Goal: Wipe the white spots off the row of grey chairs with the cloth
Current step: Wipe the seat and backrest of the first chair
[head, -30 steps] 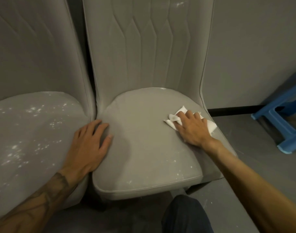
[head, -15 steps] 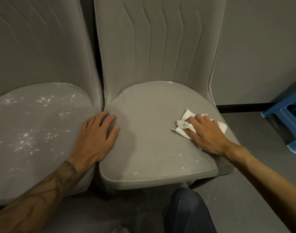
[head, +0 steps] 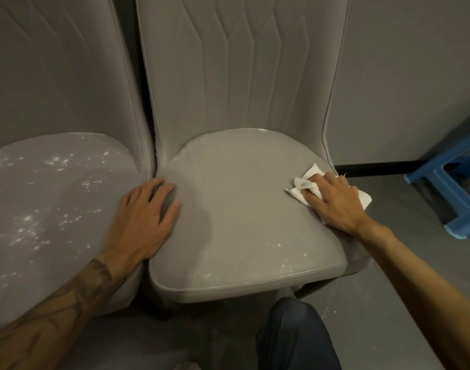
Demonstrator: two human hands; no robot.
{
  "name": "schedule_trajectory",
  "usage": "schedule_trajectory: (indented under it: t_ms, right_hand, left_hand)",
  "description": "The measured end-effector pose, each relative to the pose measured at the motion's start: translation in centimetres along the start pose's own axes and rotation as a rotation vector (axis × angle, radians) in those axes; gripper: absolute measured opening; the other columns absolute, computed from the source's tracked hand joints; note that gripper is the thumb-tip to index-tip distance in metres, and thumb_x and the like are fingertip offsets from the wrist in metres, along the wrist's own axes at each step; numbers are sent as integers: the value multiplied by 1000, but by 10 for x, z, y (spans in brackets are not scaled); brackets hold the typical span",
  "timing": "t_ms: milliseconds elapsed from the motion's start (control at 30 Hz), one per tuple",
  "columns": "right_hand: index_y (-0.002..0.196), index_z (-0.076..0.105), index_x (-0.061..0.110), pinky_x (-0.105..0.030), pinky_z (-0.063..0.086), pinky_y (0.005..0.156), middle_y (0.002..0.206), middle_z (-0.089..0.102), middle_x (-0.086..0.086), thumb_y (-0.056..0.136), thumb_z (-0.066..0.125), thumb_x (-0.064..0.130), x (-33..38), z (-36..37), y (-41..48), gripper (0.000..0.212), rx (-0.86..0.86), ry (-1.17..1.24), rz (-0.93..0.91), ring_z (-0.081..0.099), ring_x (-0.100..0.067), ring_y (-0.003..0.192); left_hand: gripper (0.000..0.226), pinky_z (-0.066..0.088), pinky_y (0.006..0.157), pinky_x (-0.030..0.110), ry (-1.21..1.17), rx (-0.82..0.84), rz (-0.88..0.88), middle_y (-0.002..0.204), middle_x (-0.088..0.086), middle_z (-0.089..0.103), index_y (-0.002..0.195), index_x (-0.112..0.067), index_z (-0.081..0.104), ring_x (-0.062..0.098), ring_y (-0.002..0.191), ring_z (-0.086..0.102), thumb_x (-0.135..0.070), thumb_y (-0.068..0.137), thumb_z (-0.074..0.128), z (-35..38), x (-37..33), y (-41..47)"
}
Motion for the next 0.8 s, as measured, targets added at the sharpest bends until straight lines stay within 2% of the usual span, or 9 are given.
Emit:
schedule_trajectory:
  t_ms: [100,167,267,333,500,533,667,733,800]
  right_hand:
    - [118,46,40,-42,34,88,114,48,8,96,27,65,23,14,-35,38,48,53,-183,43,-15,100]
    - [117,45,40,-41,35,87,113,48,9,95,25,67,19,12,-38,40,79,41,-245,45,-16,99]
    - [121,54,28,-44,35,90,113,52,-2,101,39,54,1,-3,-9,36,36,-16,-59,48,-27,106]
    - [123,54,28,-48,37,95,115,52,-3,101,41,50,4,-1,-9,34,4,8,19,48,-29,109]
    - [118,42,42,-39,36,83,110,43,11,95,22,65,47,17,-64,38,54,25,-251,41,-12,97]
    - [118,44,41,-40,37,84,111,44,10,96,22,65,41,13,-58,39,67,8,-243,43,-13,98]
    - [122,52,30,-48,38,95,114,50,-2,102,36,52,12,-1,-31,34,-9,1,27,48,-26,108]
    - [121,49,33,-46,39,91,112,49,1,102,30,55,34,8,-45,34,-50,1,-7,46,-23,104]
    - [117,43,39,-40,38,83,109,44,8,99,25,60,65,23,-71,33,-23,14,-156,42,-15,97]
  left_hand:
    - [53,37,112,48,-3,3,-5,151,3,48,143,-25,52,30,132,49,-56,104,33,-1,-2,-1]
    - [55,37,112,49,-8,11,-12,151,4,48,144,-24,52,31,133,49,-56,104,33,-3,-3,-1]
    - [56,37,113,49,-6,25,-17,152,5,48,145,-23,52,31,134,48,-55,104,32,-6,-5,-2]
    - [57,36,114,49,-14,33,-23,153,6,47,146,-22,52,31,135,48,-55,104,32,-7,-5,-2]
    - [58,35,115,49,-19,42,-33,154,5,46,146,-22,52,30,137,46,-55,103,32,-9,-9,-2]
    - [58,35,115,49,-20,41,-32,154,6,47,146,-21,53,31,137,46,-55,103,32,-9,-9,-3]
    - [58,34,116,49,-17,35,-31,153,7,48,146,-20,54,32,137,47,-53,103,34,-11,-10,-2]
    - [58,35,115,49,-18,30,-26,153,7,48,145,-19,54,32,136,47,-53,103,34,-11,-10,-2]
    - [57,36,114,49,-12,25,-23,152,8,49,144,-19,55,33,135,48,-53,103,34,-11,-10,-3]
Point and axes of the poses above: each hand's wrist, its own y-axis towards the middle knuckle, its own z-axis out of the palm, x = y × z, the point moved 5 cm from there along y, towards the middle knuckle
